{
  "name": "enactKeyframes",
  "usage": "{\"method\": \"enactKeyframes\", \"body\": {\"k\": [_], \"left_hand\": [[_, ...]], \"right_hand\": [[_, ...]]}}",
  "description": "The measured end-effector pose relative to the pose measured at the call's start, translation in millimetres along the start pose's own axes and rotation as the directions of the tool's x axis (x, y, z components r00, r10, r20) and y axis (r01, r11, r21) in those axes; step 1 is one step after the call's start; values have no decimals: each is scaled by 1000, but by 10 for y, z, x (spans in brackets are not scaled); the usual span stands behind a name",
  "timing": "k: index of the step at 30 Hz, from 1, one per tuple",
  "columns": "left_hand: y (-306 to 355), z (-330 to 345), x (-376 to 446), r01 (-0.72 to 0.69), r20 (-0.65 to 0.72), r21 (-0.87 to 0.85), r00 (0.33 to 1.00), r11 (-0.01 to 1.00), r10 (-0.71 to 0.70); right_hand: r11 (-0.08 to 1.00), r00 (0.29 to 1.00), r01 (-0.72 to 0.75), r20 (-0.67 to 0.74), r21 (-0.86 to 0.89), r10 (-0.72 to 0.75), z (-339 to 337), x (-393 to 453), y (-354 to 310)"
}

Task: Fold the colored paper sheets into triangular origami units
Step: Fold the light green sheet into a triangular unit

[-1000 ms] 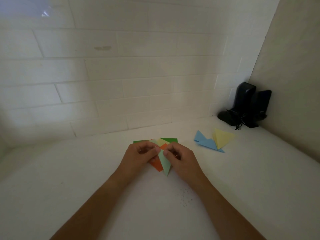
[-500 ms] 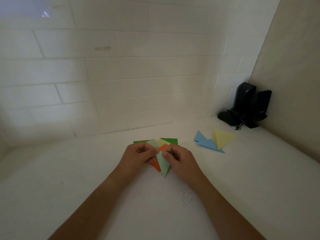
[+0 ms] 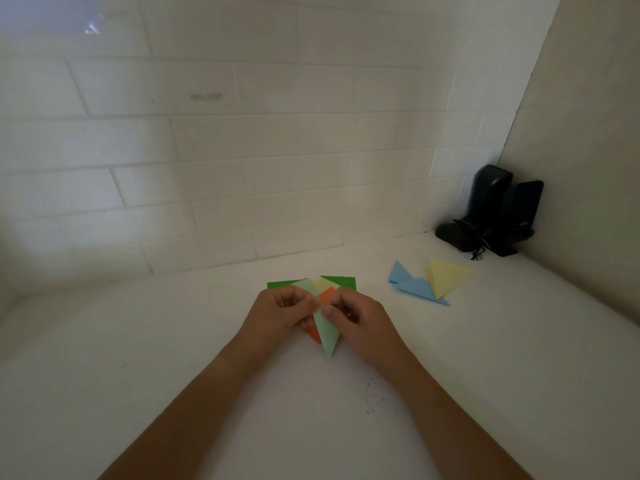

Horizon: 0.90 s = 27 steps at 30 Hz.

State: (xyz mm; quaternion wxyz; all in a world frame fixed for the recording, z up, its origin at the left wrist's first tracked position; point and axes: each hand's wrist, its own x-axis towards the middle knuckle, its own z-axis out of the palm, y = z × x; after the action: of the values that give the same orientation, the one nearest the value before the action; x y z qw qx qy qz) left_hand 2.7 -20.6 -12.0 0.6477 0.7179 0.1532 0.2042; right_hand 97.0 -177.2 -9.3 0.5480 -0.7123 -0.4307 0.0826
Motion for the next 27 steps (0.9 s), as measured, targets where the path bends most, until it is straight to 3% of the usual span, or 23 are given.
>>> {"method": "enactKeyframes", "body": {"k": [7,17,27], "left_hand": [[-14,-2,7,-53,4,84,999,995,53],[-12,-17,-4,-41,-22,-2,999,999,41],[30,16,-46,-87,4,60,996,994,87]], "right_hand": [[1000,1000,5,-8,-1,-5,-12,-6,-18],[998,998,-16,-57,-68,12,-13,-6,-17],[999,999,-22,-41,-49,20,-14,-17,-24]]}}
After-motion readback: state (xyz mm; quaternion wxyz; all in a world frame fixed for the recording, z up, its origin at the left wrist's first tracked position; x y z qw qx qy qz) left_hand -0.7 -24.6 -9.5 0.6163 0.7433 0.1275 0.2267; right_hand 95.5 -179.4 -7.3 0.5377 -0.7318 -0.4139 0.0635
